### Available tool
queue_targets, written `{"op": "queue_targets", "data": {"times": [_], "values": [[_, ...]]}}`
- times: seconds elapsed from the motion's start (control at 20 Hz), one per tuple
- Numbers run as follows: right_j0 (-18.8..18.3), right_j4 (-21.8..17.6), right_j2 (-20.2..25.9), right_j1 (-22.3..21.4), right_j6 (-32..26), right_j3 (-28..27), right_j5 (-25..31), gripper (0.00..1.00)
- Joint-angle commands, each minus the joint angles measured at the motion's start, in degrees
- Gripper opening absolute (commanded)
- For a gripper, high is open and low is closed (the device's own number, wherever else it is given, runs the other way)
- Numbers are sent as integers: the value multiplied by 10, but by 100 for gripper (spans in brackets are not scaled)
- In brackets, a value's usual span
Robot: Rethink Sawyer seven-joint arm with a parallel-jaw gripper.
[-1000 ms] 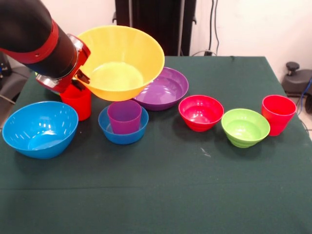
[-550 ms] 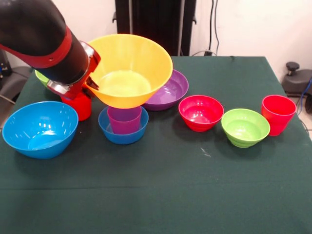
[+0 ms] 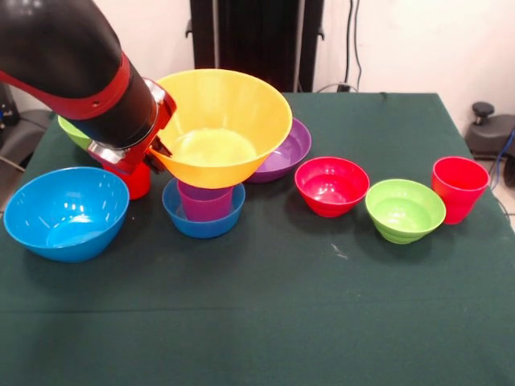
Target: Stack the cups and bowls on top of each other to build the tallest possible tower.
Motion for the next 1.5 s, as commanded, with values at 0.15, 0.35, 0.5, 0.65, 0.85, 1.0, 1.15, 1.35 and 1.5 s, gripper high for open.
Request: {"op": "queue_targets", "data": {"times": [0.15,0.35,0.5,0.65,0.85,1.0,1.15,1.35,1.5], "values": [[9,2,24,35,-21,26,3,0],[7,1,26,40,-28,24,5,0],[3,8,34,39,-42,36,11,0],[2,19,34,39,-27,44,7,100],[-1,21,40,39,-41,46,-10,100],[3,15,34,39,-40,38,-3,100],[8,9,31,39,-38,28,0,100],[14,1,27,39,-41,9,18,100],[13,-3,25,39,-47,1,28,100]]}}
